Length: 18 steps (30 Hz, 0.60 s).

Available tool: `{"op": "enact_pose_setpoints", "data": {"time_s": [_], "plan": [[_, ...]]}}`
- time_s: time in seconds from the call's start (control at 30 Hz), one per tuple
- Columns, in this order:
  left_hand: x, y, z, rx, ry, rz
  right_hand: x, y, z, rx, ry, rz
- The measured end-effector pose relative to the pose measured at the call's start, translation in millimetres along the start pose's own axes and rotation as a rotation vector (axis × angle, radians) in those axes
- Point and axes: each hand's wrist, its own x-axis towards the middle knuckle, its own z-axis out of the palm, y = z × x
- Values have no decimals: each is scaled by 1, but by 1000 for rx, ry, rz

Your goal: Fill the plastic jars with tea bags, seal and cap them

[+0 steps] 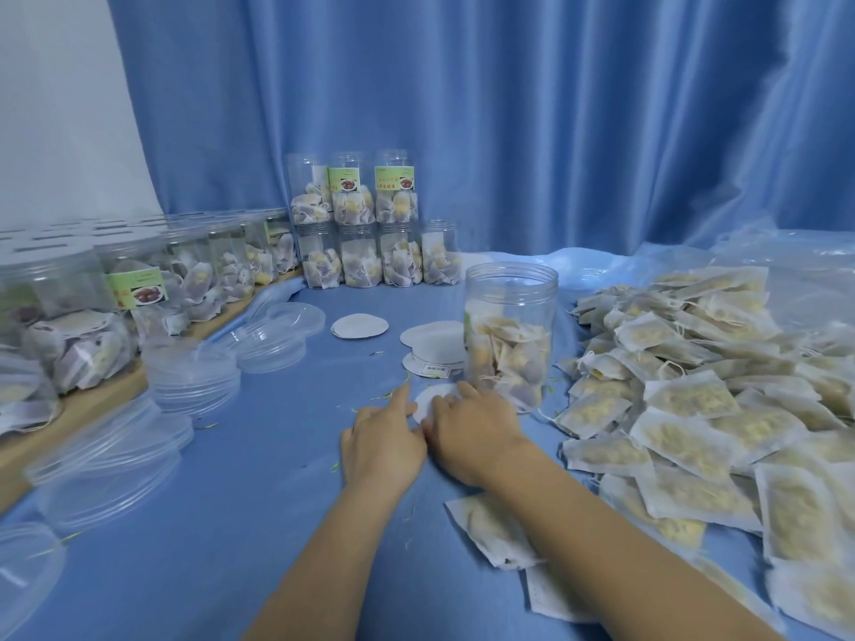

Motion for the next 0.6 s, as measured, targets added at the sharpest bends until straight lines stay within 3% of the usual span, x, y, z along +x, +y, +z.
{"op": "enact_pose_setpoints", "data": {"time_s": [0.07,0.17,0.3,0.47,0.6], "plan": [[0,-3,-2,-64,-18,-7,-1,5,1,108,-50,36],[-1,-5,-9,-340,22,-123,1,10,0,273,-61,71],[0,-4,-15,-529,62,-219,4,8,-4,212,-42,76],[4,-2,-20,-656,116,-308,11,1,-6,146,101,67],[10,-8,-28,-842,168,-449,25,-5,-14,390,350,195]]}}
